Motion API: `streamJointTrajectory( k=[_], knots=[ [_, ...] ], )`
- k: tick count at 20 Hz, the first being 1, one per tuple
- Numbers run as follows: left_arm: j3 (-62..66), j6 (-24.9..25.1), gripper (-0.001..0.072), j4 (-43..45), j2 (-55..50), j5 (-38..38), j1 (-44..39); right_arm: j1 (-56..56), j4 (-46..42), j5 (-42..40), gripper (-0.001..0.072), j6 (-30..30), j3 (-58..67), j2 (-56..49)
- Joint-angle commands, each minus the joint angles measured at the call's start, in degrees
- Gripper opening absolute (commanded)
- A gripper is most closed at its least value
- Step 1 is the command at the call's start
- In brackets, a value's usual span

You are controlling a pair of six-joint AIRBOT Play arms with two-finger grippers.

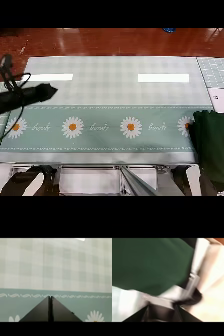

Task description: Fold the shirts.

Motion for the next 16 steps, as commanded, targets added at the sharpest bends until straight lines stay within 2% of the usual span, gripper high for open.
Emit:
streamJointTrajectory(
  k=[1, 2, 4, 6, 7, 9, 11, 13, 14, 16],
  knots=[
    [10.62, 1.84, 0.002, -0.22, -5.18, 0.66, 0.57, 2.84, 20.65, -5.68, 0.036, 0.22, 8.55, -8.13],
    [16.46, 1.81, 0.002, -0.28, -7.91, -0.72, 0.68, 7.08, 26.62, -7.72, 0.0358, 0.24, 12.41, -11.34],
    [28.85, 1.79, 0.002, -0.28, -13.62, -4.79, -0.07, 18.95, 36.65, -14.29, 0.0025, -3.13, 19.34, -16.83],
    [40.19, 1.81, 0.0019, -0.24, -19.08, -10.78, -1.73, 33.88, 44.13, -25.64, 0.0024, -8.02, 24.0, -20.74],
    [43.91, 1.84, 0.002, -0.15, -21.16, -13.51, -2.69, 41.77, 42.21, -30.27, 0.0024, -9.09, 26.03, -22.47],
    [45.38, 1.22, 0.0019, 3.1, -23.87, -15.93, -4.74, 56.85, 30.93, -35.93, 0.0024, -9.14, 27.69, -26.01],
    [39.8, -2.01, 0.0019, 10.29, -25.11, -17.38, -6.54, 67.45, 16.35, -34.36, 0.0024, -4.87, 27.69, -30.86],
    [31.21, -2.29, 0.0019, 14.45, -26.12, -16.79, -7.52, 73.02, 6.73, -30.18, 0.0025, -2.38, 27.69, -36.24],
    [28.59, -2.32, 0.002, 15.41, -26.64, -16.81, -7.5, 74.2, 4.83, -28.3, 0.0025, -1.75, 27.69, -38.38],
    [26.88, -2.32, 0.002, 15.47, -27.19, -16.85, -7.41, 74.23, 6.64, -26.49, 0.0025, -1.42, 27.69, -40.48]
  ],
)
